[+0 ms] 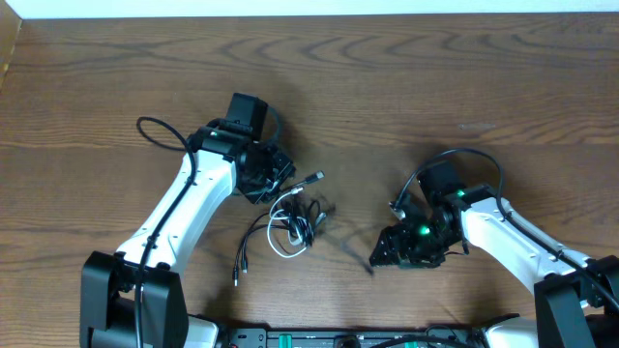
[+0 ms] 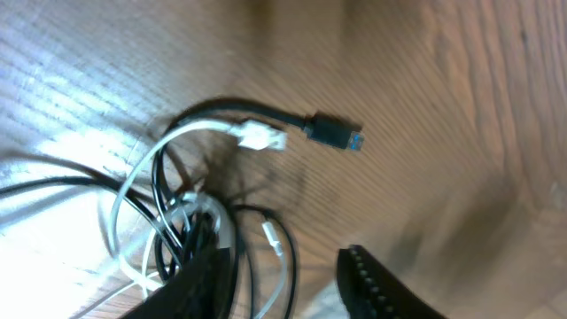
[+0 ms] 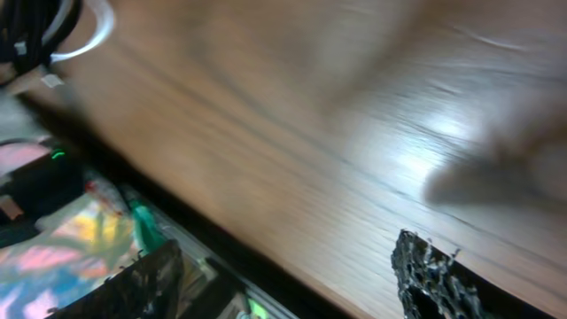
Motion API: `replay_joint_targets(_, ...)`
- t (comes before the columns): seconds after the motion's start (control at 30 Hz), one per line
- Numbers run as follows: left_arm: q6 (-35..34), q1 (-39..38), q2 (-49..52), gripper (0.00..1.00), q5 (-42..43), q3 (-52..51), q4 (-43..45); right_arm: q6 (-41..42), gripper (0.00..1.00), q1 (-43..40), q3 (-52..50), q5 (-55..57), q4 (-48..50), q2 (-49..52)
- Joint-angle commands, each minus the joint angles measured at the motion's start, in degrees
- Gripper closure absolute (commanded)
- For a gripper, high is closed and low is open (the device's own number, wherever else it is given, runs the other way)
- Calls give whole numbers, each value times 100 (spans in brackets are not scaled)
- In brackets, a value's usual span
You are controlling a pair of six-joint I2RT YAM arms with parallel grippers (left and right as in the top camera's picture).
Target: Untangle cables
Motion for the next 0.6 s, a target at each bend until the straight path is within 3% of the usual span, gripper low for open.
replay_joint_targets(0.0,1757,-127,-44,55,-214,586,-186,308,26,-57,-31,608,-157,0)
replay_joint_targets(0.13,2739,-313,-44,41,-925,896,-964,302,25,-79,-31,614,-280,0)
replay_joint_targets(0.23,2750,-402,-44,43,-1375,892,-1707,304,24,-79,-31,748,-319,0)
replay_joint_targets(0.3,2750,-457,-44,59,-1515,846,-2205,306,24,-79,-31,837,-365,0)
replay_joint_targets(0.37,2750,-509,-44,88,-1504,804,-2621,304,27,-79,-31,896,-444,0)
replay_joint_targets(0.47,2754,-688,-44,93,-1443,717,-2959,308,44,-83,-31,1134,-627,0)
replay_joint_targets(0.53,2763,-876,-44,92,-1375,658,-2949,396,64,-153,-31,1381,-782,0)
replay_joint_targets(0.57,2833,-975,-42,92,-1303,640,-2909,466,78,-216,-28,1491,-859,0)
